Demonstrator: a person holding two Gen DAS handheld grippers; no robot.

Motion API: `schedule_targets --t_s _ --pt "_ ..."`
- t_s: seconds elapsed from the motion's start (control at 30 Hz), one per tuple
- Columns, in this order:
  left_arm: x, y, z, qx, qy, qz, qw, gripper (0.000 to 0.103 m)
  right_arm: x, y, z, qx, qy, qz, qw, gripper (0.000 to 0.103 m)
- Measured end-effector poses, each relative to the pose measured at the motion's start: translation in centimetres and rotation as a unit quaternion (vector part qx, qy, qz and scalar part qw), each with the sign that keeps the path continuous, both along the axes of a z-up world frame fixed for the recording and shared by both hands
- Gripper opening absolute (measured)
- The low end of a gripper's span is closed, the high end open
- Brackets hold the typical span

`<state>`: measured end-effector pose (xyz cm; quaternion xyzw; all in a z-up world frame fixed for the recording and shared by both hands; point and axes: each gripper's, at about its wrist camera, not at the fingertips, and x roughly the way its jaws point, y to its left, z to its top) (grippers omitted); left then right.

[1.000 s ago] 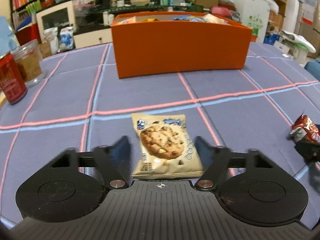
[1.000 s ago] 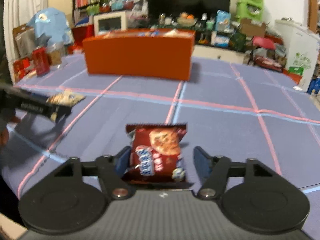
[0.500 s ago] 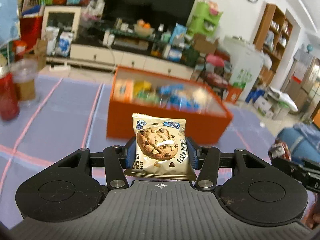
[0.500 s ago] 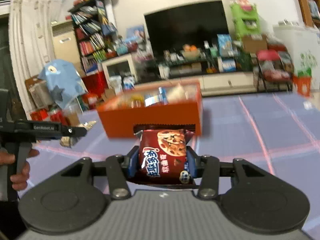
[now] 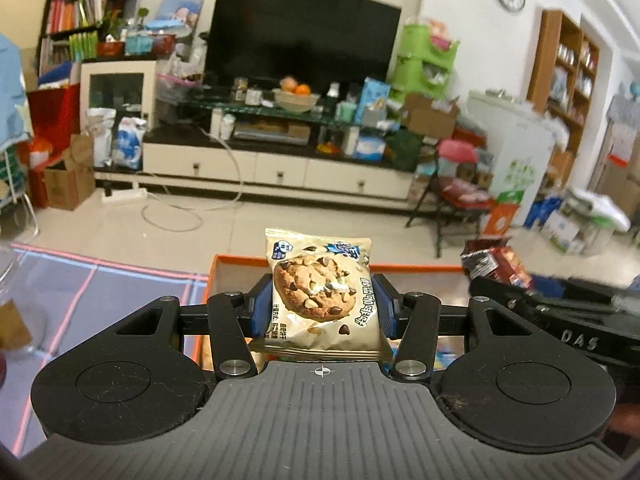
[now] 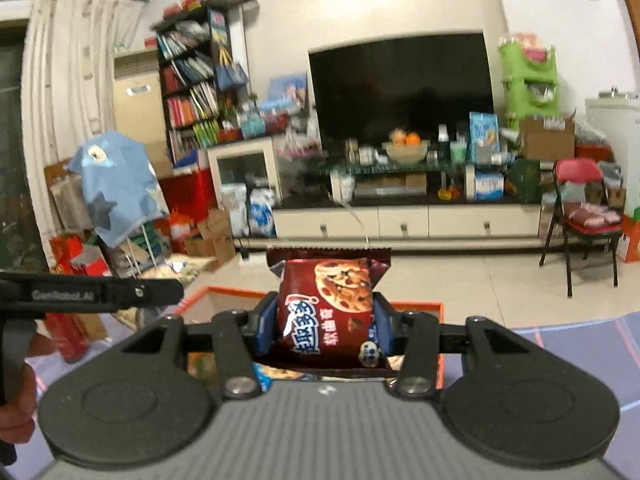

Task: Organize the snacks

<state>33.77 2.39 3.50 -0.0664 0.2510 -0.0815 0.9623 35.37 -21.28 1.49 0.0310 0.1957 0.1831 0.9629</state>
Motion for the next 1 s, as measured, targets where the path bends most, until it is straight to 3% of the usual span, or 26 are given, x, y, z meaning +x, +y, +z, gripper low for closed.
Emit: schedule_targets --t_s 0.2,0.3,0.33,0.43,0.57,0.7,0.83,1.0 --pt "2.8 0.3 -4.2 0.016 0.031 0.007 0.9994 0.010 3.1 0.9 -3.3 -0.018 0.039 -0.001 0.999 0.049" --pt "2.9 0.0 -4.7 0.022 0.031 0.008 0.9992 0.020 3.5 1.1 -4.0 -0.030 0.046 -0.002 0.998 0.055" --pt "2.6 -0.1 -4.4 0.020 0.027 0.008 0.9994 0.031 3.5 0.9 -3.9 -0.022 0.048 -0.001 0.999 0.056" --pt "1.3 0.1 -2.4 0.010 -0.002 0.018 0.9998 0.049 2.6 0.6 -2.6 -0.008 0.035 -0.002 0.999 0.069" --pt "-2.2 0.9 1.2 -0.028 -0.039 0.025 0.9985 0.057 -0.3 0.1 1.3 0.001 -0.014 -0.009 1.000 0.075" --pt "-7.0 1.7 3.3 -0.052 -0.050 0.030 0.9970 0.071 -4.8 -1.5 3.8 0.012 -0.035 -0.018 0.999 0.078" --pt "-12.7 2.3 1.5 -0.046 -0.011 0.027 0.9985 0.073 -10.9 -4.0 1.8 0.030 -0.013 -0.038 0.999 0.081" --pt "-18.9 2.4 -4.0 -0.023 0.079 0.043 0.9957 0.072 -16.7 -6.9 -2.5 0.071 0.086 -0.091 0.990 0.081"
